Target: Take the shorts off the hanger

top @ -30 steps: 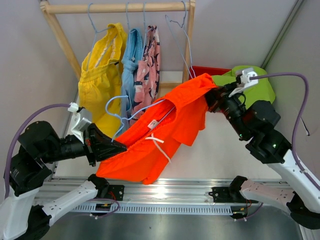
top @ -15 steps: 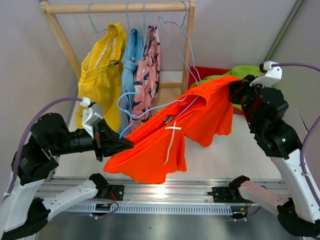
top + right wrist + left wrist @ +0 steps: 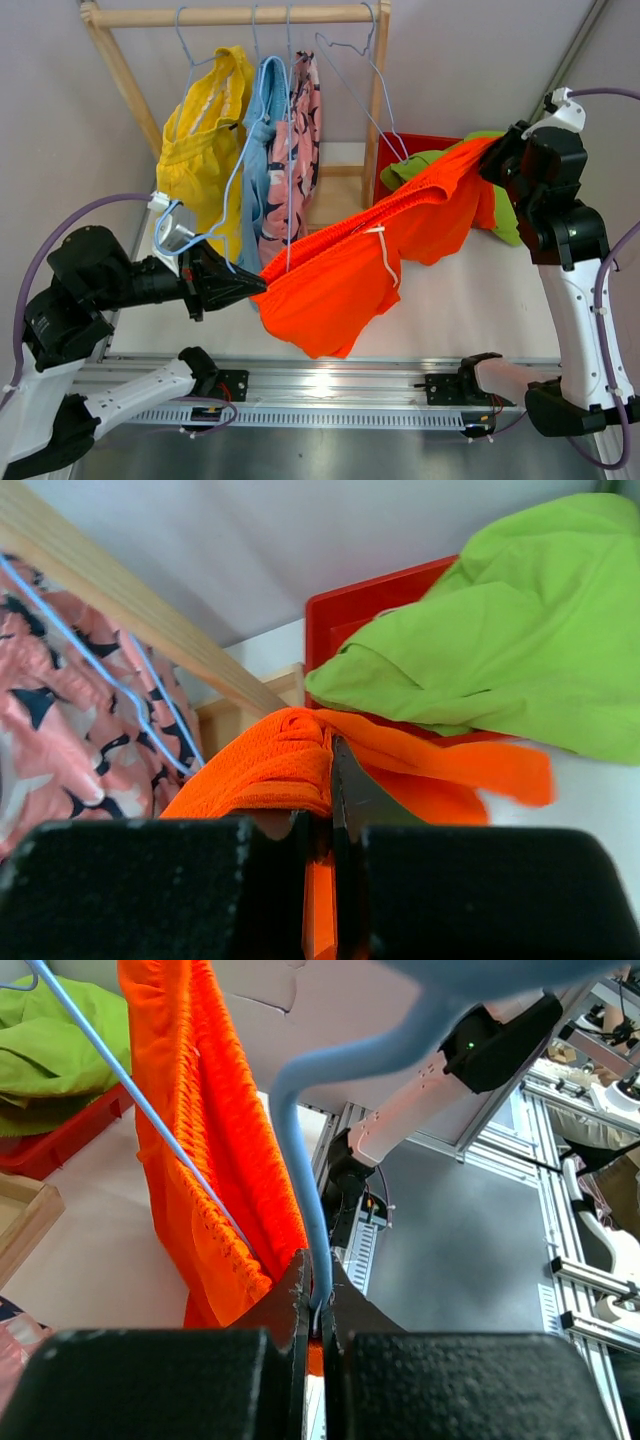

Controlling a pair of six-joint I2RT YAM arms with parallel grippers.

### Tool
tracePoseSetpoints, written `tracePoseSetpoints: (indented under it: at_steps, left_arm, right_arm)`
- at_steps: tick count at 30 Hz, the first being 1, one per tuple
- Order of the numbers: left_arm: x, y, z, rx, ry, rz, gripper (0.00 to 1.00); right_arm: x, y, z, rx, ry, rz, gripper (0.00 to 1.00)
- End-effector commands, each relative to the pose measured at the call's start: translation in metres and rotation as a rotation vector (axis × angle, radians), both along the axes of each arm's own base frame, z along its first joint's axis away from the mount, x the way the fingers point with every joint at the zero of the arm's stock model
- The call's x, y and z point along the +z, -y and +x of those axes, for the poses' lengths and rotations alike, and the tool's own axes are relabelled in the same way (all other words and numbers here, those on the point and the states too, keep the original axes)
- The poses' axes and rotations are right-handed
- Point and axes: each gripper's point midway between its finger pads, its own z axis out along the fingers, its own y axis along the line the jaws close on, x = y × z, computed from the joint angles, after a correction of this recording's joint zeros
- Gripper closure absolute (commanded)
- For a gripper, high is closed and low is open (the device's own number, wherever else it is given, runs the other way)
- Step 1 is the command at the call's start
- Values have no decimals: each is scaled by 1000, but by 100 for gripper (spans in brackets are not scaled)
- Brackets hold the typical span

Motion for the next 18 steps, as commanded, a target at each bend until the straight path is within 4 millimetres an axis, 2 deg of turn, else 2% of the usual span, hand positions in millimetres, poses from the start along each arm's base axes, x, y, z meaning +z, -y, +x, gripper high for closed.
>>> tracePoseSetpoints:
  at_steps: [1, 2, 3, 4, 5, 6, 7, 8, 9, 10, 11, 12, 13, 14, 16, 17, 18]
  left_arm:
    - [6, -17, -33, -82, -14, -2, 100]
    - [9, -15, -23, -37, -4, 4, 100]
    - [8, -15, -13, 7, -9, 17, 100]
    - [6, -13, -2, 58, -18, 35, 100]
    - [6, -13, 10, 110, -18, 50, 100]
    - [0, -11, 40, 235, -34, 98, 100]
    - [0, -13, 55, 302, -35, 113, 100]
    - [-4, -14, 69, 362, -36, 144, 100]
    - [-14, -16, 96, 481, -52, 210, 100]
    - [-14, -19, 107, 535, -50, 232, 100]
    - [-21, -24, 118, 591, -51, 277, 100]
    - [-24, -25, 134, 654, -49, 316, 100]
    - [-26, -23, 139, 663, -49, 333, 100]
    - [-27, -19, 141, 652, -44, 341, 100]
    - [-27, 3, 135, 539, -57, 330, 100]
    - [-25, 13, 130, 480, -66, 312, 100]
    - [-24, 21, 124, 430, -76, 301, 100]
  right_arm:
    - [29, 25, -6, -82, 137, 39, 100]
    - [38, 14, -22, -9, 185, 48, 100]
    - [50, -1, -28, 93, 255, 35, 100]
    - [27, -47, -36, 348, 235, 36, 100]
    - [27, -65, -50, 461, 268, 38, 100]
    - [41, -81, -77, 571, 357, 44, 100]
    - [25, -106, -93, 719, 335, 57, 100]
    - [22, -114, -105, 770, 333, 60, 100]
    - [20, -119, -116, 814, 333, 44, 100]
    - [26, -122, -125, 837, 341, 35, 100]
    - [22, -121, -129, 834, 316, 22, 100]
    - [28, -111, -125, 771, 327, -7, 100]
    - [45, -103, -129, 730, 366, -20, 100]
    - [51, -96, -130, 696, 376, -33, 100]
    - [69, -83, -126, 621, 412, -67, 100]
    - [91, -76, -133, 595, 463, -72, 100]
    - [97, -71, -123, 547, 461, -80, 100]
